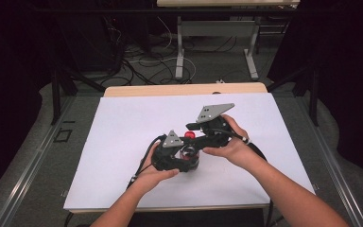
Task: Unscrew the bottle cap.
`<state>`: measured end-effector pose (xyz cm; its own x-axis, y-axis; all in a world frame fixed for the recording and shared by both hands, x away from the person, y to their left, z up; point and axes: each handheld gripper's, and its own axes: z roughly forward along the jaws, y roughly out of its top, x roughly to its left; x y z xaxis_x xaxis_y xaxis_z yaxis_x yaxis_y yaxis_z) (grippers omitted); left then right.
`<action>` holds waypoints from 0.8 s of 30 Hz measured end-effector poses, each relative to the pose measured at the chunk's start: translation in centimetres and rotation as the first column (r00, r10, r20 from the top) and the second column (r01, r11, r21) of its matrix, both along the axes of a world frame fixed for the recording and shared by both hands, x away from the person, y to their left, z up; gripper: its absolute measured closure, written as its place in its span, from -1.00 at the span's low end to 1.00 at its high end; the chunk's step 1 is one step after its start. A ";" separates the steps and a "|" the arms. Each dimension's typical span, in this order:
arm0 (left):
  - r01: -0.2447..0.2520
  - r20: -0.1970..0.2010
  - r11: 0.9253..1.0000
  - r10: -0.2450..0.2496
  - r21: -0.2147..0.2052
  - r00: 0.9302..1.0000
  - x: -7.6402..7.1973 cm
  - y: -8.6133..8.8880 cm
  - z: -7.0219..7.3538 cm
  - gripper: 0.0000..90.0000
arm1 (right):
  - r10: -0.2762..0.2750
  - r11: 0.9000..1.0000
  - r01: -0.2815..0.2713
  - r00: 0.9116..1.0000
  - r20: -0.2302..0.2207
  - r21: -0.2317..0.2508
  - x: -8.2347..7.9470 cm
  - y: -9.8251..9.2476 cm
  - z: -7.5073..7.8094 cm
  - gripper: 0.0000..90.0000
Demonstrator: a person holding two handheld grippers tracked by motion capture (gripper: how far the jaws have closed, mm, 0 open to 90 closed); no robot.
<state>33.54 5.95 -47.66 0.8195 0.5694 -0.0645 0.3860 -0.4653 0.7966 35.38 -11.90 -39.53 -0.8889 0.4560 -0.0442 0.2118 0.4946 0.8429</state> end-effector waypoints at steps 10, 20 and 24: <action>-0.024 -0.003 1.000 0.024 0.013 1.000 0.1 0.1 0.0 -0.33 | -0.061 0.998 0.061 0.998 0.024 0.020 -1.0 0.3 -0.7 0.10; -0.015 0.000 1.000 0.015 0.001 1.000 -0.2 -0.4 -0.1 -0.33 | -0.056 0.998 0.055 0.998 0.031 0.023 -0.6 1.1 -0.8 0.27; 0.004 0.004 1.000 -0.004 0.024 1.000 -0.2 -0.3 0.0 -0.33 | -0.008 1.000 0.008 1.000 0.013 0.008 0.0 0.8 -0.7 0.36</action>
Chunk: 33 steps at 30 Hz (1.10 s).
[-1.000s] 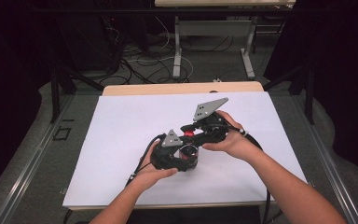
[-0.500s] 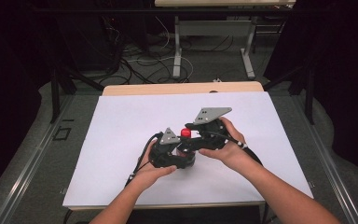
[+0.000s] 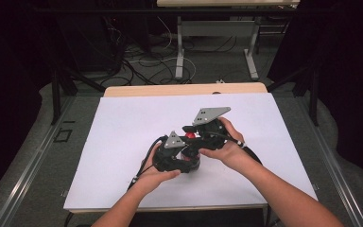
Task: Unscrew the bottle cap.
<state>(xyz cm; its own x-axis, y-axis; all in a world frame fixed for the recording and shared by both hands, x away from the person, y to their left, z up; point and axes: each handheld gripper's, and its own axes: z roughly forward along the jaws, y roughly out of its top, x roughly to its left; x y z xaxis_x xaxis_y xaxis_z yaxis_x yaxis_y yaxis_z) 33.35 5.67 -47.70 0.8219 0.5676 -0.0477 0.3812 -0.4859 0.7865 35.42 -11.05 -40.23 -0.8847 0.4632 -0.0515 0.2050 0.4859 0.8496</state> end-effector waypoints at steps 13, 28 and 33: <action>0.001 -0.002 1.000 -0.001 -0.020 1.000 -0.1 -0.2 -0.1 -0.33 | 0.112 0.992 -0.114 0.993 -0.039 -0.054 1.0 -0.3 0.7 0.37; -0.017 0.006 1.000 0.017 -0.016 1.000 0.2 0.3 0.1 -0.33 | 0.073 0.996 -0.074 0.997 -0.020 -0.039 0.8 -0.2 0.6 0.06; -0.036 -0.005 0.999 0.036 -0.022 0.999 0.3 0.5 0.2 -0.33 | -0.002 1.000 0.002 1.000 0.010 -0.003 -0.4 -0.5 0.4 0.05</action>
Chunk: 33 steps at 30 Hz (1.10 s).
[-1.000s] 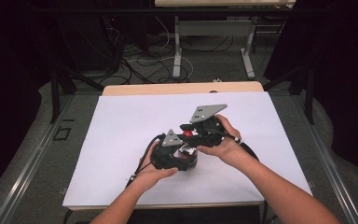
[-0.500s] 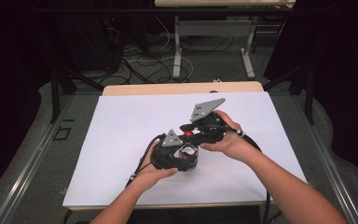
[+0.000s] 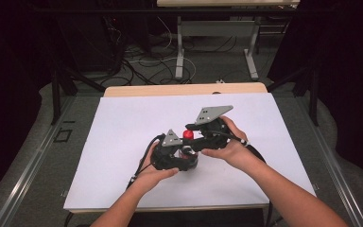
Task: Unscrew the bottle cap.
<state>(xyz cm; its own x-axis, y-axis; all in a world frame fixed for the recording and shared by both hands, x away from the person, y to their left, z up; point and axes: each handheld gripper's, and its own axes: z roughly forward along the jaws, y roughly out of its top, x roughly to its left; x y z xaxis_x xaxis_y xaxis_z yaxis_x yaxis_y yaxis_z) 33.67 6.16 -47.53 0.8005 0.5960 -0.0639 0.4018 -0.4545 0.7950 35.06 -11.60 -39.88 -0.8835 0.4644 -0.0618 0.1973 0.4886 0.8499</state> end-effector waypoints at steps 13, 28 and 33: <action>-0.017 0.005 1.000 0.017 0.009 1.000 -0.1 -0.3 -0.1 -0.33 | -0.062 0.998 0.061 0.997 0.041 0.014 -1.1 0.2 -0.3 0.12; 0.023 0.001 0.999 -0.023 0.027 1.000 -0.4 -0.6 -0.1 -0.33 | 0.016 1.000 -0.016 1.000 0.008 0.007 0.4 0.6 -0.5 0.35; 0.025 -0.003 1.000 -0.025 0.016 1.000 -0.4 -0.7 -0.2 -0.33 | 0.089 0.996 -0.089 0.996 -0.029 -0.008 1.1 0.2 -0.1 0.37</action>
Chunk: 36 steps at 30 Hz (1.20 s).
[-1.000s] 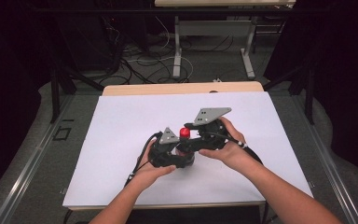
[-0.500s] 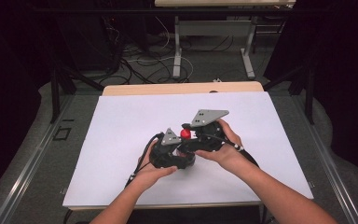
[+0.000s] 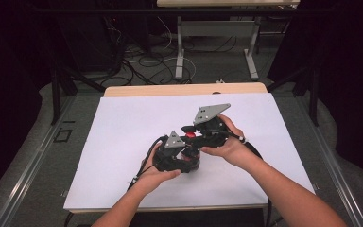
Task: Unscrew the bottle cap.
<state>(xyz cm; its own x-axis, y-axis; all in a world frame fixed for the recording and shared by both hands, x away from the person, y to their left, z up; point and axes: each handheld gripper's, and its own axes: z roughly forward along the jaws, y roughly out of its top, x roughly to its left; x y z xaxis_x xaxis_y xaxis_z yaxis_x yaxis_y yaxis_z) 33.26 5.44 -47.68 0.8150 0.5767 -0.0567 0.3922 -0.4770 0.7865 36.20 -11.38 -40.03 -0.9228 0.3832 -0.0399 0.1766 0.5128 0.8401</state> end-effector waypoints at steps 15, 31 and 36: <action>-0.010 -0.009 1.000 0.010 0.005 1.000 0.3 0.3 -0.2 -0.33 | 0.015 1.000 -0.015 1.000 0.002 0.017 0.4 -0.7 1.0 0.37; -0.077 -0.016 0.997 0.077 -0.011 0.997 1.6 2.1 -0.5 -0.33 | -0.070 0.997 0.071 0.997 -0.030 0.033 0.5 -2.7 1.1 0.37; -0.102 -0.022 0.995 0.101 -0.021 0.995 1.8 2.7 -0.3 -0.33 | -0.080 0.997 0.081 0.996 -0.044 0.019 0.4 -3.3 0.2 0.37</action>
<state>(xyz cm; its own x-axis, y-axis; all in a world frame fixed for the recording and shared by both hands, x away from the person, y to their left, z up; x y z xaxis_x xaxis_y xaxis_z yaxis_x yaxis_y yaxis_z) 35.09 8.10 -48.00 0.7507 0.6550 -0.0864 0.4541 -0.4165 0.7876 36.58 -14.72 -39.79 -0.8895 0.4568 0.0075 0.2527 0.4783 0.8411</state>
